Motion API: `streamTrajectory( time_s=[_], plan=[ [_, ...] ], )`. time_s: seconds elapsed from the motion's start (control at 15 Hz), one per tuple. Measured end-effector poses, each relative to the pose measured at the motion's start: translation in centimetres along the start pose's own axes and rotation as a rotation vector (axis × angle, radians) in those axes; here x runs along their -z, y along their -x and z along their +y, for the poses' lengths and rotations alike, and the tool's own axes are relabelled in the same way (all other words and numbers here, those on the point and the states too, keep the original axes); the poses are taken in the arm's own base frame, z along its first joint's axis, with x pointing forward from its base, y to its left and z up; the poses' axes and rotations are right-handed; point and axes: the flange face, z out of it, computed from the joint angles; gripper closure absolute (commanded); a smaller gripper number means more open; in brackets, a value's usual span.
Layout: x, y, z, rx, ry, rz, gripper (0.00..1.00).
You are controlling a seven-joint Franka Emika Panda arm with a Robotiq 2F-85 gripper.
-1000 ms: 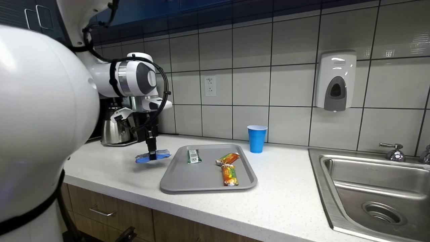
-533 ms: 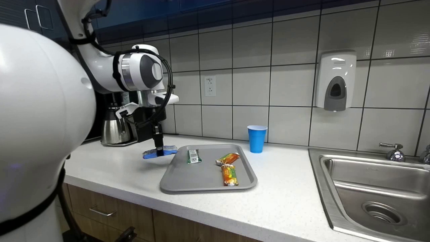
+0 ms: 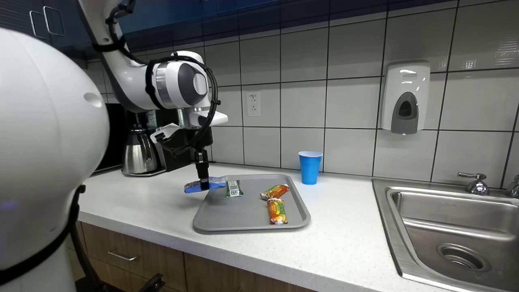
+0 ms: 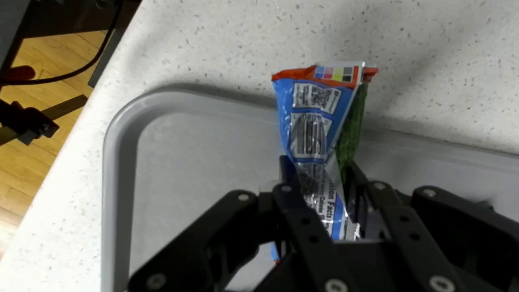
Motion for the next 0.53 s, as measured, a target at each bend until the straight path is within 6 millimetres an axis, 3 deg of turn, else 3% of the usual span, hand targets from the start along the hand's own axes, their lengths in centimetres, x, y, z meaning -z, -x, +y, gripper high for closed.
streamTrajectory(
  time_s=[0.53],
  plan=[
    [-1.0,-3.3,2.2,-0.066,0.029,0.011,0.93]
  ],
)
